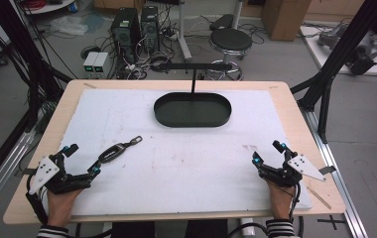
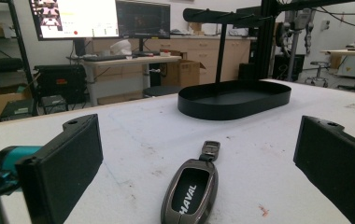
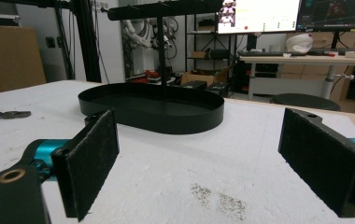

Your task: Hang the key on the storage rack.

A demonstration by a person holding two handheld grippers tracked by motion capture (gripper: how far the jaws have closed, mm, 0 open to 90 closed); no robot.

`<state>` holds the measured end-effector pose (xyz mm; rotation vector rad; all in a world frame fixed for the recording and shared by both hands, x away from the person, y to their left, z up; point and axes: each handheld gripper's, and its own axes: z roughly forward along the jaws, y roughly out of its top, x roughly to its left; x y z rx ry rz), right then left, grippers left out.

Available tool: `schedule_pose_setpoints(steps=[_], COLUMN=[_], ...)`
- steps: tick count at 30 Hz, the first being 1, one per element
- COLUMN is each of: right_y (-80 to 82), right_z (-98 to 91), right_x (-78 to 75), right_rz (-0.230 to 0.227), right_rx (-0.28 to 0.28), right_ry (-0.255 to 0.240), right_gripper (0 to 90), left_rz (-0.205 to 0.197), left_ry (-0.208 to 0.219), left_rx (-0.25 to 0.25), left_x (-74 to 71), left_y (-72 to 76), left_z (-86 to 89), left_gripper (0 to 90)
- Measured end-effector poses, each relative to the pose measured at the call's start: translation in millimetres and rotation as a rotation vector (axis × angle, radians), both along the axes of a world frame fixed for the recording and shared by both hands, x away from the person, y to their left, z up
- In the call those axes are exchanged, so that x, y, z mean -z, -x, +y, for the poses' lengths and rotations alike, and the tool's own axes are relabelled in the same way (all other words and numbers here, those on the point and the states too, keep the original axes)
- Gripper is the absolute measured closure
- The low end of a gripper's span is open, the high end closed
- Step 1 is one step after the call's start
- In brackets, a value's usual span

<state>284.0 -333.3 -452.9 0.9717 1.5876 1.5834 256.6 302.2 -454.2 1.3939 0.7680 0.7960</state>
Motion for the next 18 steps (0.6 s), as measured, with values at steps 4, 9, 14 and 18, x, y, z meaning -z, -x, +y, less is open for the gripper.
schedule_pose_setpoints(steps=[4,9,14,18], right_y=[-1.3,0.4,-0.1,-0.1], right_z=[-1.5,1.5,0.3,1.5], right_x=[-0.1,-0.1,0.0,-0.1], right_rz=[0.002,-0.003,-0.001,-0.001], right_rx=[0.013,0.006,0.006,0.006], right_ry=[-0.007,0.014,0.002,0.011], right_gripper=[11.4,11.4,11.4,11.4], left_rz=[0.001,0.004,0.021,0.019], left_ry=[-0.001,0.002,0.006,0.017], left_rx=[0.0,-0.008,-0.001,0.003], left_x=[-0.2,-0.1,-0.7,-0.7], left_y=[-0.2,-0.2,-2.1,-1.8], left_z=[-0.3,-0.3,0.1,0.9], left_gripper=[1.7,1.7,1.7,1.7])
